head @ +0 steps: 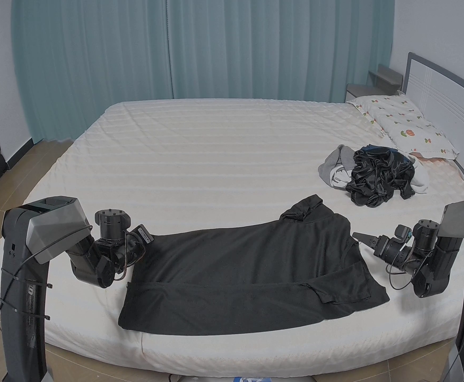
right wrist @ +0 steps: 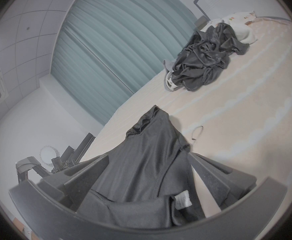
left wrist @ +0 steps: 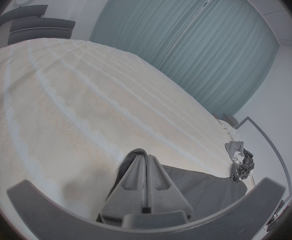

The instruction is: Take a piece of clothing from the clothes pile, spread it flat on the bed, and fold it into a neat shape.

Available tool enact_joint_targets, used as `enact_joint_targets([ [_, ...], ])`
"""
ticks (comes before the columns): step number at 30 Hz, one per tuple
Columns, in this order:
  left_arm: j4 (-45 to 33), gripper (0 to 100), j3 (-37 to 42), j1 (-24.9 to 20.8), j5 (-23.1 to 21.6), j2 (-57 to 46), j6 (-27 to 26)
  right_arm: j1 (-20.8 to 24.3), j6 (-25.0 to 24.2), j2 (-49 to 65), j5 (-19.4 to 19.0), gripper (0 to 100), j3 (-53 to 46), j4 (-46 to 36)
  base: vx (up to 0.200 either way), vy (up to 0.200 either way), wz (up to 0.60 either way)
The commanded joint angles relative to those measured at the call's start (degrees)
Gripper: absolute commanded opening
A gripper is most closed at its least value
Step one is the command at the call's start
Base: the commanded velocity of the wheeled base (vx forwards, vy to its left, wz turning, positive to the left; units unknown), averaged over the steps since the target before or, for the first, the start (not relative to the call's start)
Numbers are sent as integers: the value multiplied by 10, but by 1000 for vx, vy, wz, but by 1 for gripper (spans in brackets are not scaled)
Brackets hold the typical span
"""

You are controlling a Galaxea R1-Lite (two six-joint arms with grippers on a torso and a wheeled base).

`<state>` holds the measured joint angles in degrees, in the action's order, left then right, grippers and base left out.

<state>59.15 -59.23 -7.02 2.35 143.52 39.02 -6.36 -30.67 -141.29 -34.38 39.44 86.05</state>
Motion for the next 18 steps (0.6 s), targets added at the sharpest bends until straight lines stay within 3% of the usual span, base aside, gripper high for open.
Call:
enact_joint_targets([
  [1,3,0,1,10,1,-8,10,12,1,15,2,100,84,-77,0,0,0],
  [2,3,0,1,10,1,-8,11,12,1,15,2,100,86,-81,0,0,0],
  [4,3,0,2,14,8,-12,31,23,0,15,16,100,152,-167,0,0,0],
  [7,3,0,8,17,13,-25,56,40,1,-4,69,100,239,-248,0,0,0],
  [14,3,0,18,17,10,-33,62,60,11,-33,93,100,350,-380,0,0,0],
  [18,3,0,25,17,8,-32,68,69,11,-68,135,100,427,-426,0,0,0],
])
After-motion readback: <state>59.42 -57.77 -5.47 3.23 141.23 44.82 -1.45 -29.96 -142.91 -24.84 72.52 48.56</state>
